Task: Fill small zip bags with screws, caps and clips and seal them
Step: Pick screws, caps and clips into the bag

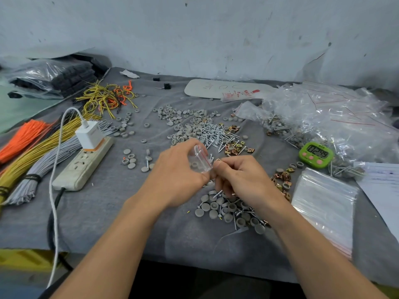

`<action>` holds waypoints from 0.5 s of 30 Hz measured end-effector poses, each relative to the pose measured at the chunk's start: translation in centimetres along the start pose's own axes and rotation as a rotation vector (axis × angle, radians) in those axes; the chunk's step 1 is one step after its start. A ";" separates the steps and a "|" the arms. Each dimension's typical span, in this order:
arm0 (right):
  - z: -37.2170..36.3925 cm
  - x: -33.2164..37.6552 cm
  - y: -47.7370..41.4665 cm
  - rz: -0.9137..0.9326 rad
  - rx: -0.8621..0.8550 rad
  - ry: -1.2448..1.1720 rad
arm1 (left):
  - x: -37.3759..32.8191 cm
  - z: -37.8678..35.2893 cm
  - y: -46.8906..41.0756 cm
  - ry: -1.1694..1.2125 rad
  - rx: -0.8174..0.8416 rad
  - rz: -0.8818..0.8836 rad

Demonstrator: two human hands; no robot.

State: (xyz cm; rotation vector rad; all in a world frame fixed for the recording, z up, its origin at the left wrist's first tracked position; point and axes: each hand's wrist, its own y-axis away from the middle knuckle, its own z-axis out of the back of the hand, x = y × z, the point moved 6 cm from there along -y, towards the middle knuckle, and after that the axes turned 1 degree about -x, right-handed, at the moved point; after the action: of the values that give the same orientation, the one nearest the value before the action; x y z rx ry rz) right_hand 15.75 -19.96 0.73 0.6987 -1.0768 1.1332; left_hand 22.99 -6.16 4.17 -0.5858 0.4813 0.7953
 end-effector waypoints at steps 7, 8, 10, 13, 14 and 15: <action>-0.6 0.3 0.7 -0.028 0.154 -0.277 | -0.4 -0.3 -0.1 0.216 0.058 0.035; -0.5 0.2 0.7 -0.036 0.153 -0.295 | -0.5 -0.3 -0.2 0.230 0.058 0.020; -0.5 0.0 0.7 -0.056 0.145 -0.318 | -0.7 -0.2 -0.3 0.239 0.059 -0.014; -0.2 -0.4 0.6 -0.065 0.058 -0.313 | -0.8 0.0 -0.2 0.208 0.047 -0.029; 0.1 -0.5 0.5 -0.054 -0.003 -0.294 | -0.8 -0.1 -0.1 0.186 0.044 -0.026; 0.5 -0.5 0.5 -0.035 -0.063 -0.267 | -0.8 -0.1 -0.1 0.163 0.045 -0.023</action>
State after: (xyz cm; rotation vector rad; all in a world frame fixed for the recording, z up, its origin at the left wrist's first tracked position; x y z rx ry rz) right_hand 15.12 -20.43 0.40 0.8324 -1.3145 0.9901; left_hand 22.52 -6.70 4.57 -0.6164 0.6390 0.7165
